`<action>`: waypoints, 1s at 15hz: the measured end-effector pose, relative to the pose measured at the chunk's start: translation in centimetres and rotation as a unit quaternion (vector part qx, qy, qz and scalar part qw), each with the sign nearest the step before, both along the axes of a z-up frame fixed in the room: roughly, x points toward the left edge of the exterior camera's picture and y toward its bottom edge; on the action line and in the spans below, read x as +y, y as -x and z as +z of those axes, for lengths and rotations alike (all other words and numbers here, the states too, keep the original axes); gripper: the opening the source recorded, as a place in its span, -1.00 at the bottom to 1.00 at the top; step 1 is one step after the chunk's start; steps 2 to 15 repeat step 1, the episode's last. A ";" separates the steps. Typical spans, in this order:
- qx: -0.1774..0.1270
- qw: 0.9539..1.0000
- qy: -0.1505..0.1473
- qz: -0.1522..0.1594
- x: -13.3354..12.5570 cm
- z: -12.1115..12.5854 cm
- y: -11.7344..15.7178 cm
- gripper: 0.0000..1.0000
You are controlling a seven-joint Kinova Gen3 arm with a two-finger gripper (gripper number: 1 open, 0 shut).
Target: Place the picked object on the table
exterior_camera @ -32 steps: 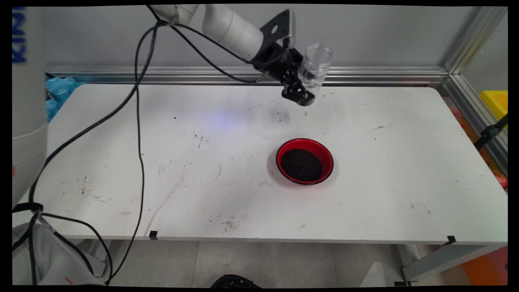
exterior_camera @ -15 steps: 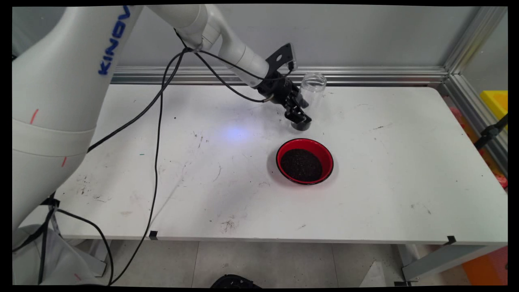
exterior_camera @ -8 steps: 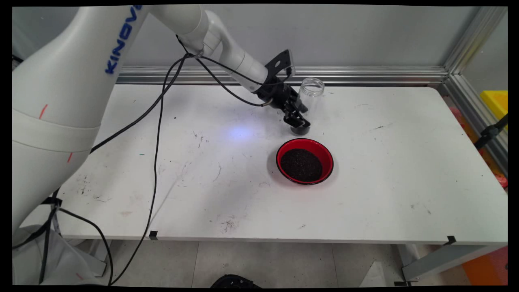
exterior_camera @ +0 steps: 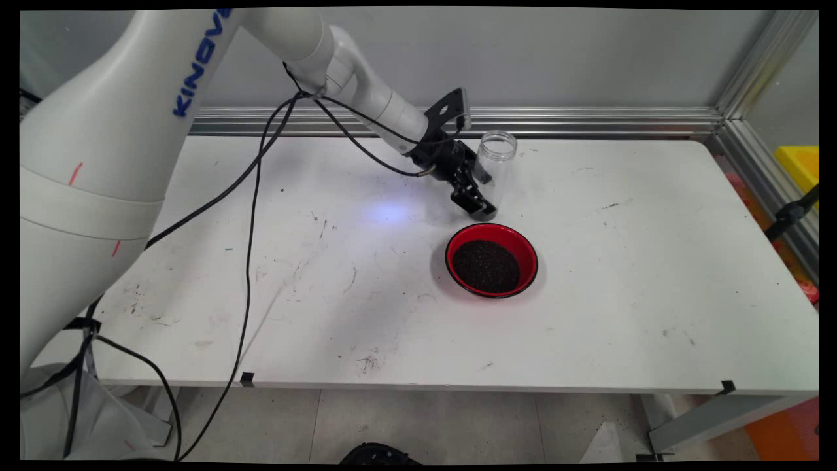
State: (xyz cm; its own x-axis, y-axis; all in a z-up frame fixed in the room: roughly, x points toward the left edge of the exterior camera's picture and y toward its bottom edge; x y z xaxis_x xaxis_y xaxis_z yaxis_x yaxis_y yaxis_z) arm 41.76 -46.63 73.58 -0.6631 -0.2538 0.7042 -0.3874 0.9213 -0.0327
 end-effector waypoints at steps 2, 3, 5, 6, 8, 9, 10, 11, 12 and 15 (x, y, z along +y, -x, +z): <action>0.001 1.000 0.000 -0.002 0.0 -0.1 -0.1 1.00; 0.001 1.000 0.000 -0.002 0.0 -0.1 -0.1 1.00; 0.001 1.000 0.000 -0.002 0.0 -0.1 -0.1 1.00; 0.001 1.000 0.000 -0.002 0.0 -0.1 -0.1 1.00; 0.001 1.000 0.000 -0.002 0.0 -0.1 -0.1 1.00; 0.001 1.000 0.000 -0.002 0.0 -0.1 -0.1 1.00; 0.001 1.000 0.000 -0.002 0.0 -0.1 -0.1 1.00; 0.001 1.000 0.000 -0.002 0.0 -0.1 -0.1 1.00; 0.001 1.000 0.000 -0.002 0.0 -0.1 -0.1 1.00; 0.001 1.000 0.000 -0.002 0.0 -0.1 -0.1 1.00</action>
